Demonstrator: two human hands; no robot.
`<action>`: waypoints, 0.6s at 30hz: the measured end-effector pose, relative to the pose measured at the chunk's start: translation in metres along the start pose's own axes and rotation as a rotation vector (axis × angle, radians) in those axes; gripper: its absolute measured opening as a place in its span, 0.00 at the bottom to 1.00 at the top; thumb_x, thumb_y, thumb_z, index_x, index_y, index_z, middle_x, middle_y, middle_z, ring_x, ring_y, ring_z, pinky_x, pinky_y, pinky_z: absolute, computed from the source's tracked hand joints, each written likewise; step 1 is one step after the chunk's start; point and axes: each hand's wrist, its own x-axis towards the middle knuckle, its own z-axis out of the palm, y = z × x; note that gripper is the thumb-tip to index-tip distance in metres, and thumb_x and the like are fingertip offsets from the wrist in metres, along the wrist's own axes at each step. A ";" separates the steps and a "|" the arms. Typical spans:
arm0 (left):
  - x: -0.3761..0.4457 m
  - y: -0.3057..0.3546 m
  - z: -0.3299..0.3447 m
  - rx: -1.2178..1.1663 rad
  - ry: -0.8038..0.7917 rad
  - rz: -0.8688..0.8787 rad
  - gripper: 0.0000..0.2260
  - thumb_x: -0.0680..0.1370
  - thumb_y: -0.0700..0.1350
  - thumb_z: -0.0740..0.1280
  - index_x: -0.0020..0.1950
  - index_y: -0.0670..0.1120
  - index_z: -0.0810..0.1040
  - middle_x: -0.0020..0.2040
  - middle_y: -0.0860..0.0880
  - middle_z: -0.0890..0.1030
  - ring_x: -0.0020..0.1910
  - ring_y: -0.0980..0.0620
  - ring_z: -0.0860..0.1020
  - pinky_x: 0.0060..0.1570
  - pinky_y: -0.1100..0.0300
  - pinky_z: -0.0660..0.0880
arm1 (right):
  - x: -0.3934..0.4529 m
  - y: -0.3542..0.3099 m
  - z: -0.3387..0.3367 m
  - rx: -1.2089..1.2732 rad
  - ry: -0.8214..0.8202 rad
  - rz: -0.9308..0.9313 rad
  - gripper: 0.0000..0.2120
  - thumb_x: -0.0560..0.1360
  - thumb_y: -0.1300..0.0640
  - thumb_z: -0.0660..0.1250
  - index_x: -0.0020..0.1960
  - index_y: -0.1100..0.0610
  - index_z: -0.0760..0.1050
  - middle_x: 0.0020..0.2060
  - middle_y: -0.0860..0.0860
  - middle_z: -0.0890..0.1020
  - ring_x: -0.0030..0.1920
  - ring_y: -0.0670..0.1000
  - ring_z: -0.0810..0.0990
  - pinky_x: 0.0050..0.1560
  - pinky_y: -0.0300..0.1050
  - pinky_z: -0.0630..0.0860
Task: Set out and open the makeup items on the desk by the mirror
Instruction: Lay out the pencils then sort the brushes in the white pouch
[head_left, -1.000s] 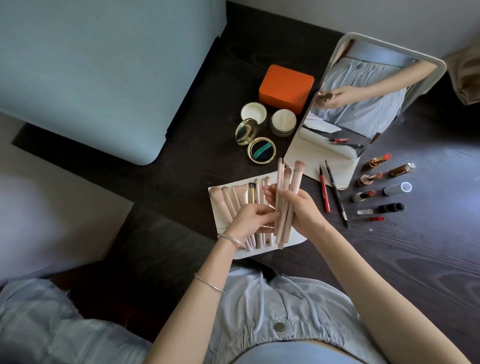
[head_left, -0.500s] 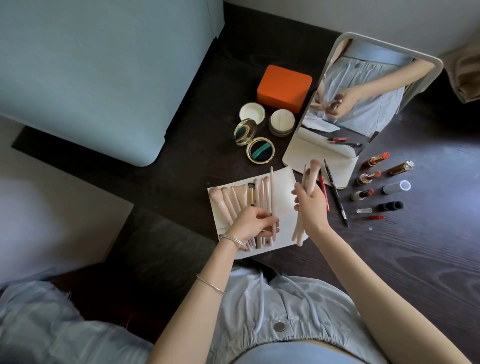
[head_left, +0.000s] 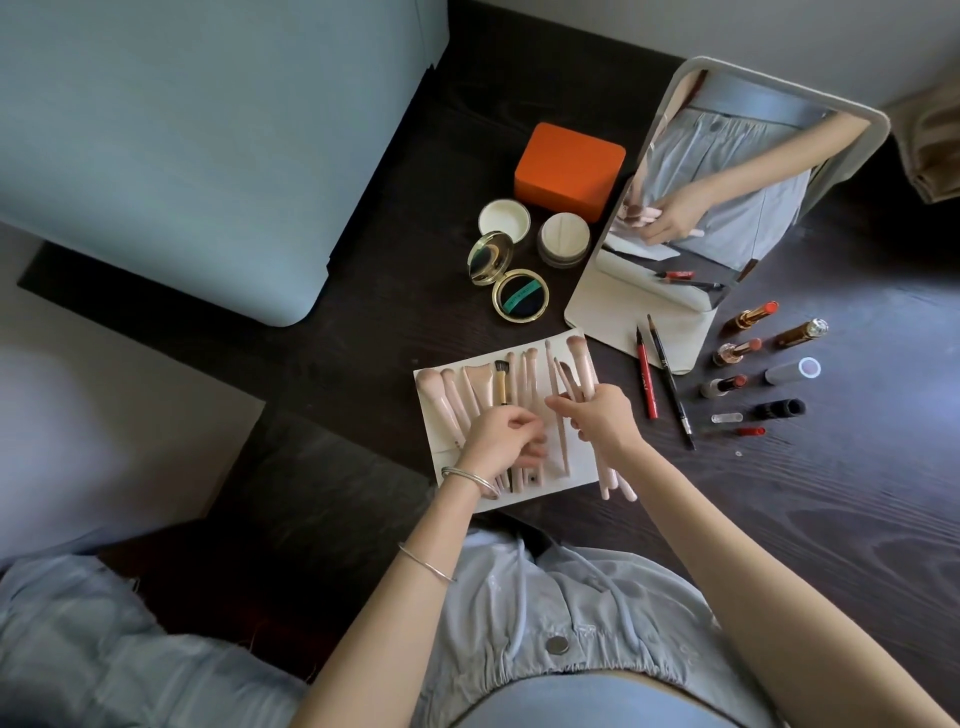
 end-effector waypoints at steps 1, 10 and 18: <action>0.002 0.000 -0.001 0.001 0.033 0.004 0.09 0.79 0.37 0.63 0.57 0.38 0.77 0.44 0.44 0.82 0.37 0.52 0.81 0.39 0.60 0.82 | 0.001 0.000 0.001 -0.022 0.005 0.000 0.12 0.71 0.54 0.73 0.41 0.63 0.76 0.30 0.53 0.75 0.29 0.49 0.72 0.33 0.43 0.71; 0.006 0.001 -0.002 0.054 0.048 -0.005 0.12 0.78 0.34 0.60 0.58 0.41 0.78 0.41 0.46 0.81 0.36 0.55 0.81 0.37 0.64 0.81 | 0.003 0.006 0.015 -0.119 0.029 -0.013 0.09 0.70 0.55 0.72 0.41 0.61 0.76 0.35 0.54 0.78 0.33 0.51 0.75 0.32 0.41 0.71; 0.006 0.002 -0.002 0.067 0.031 0.001 0.12 0.79 0.34 0.61 0.59 0.41 0.78 0.41 0.47 0.80 0.37 0.55 0.81 0.37 0.65 0.80 | 0.001 0.007 0.014 -0.103 0.014 0.000 0.08 0.71 0.56 0.72 0.41 0.61 0.77 0.35 0.54 0.79 0.35 0.51 0.76 0.36 0.44 0.74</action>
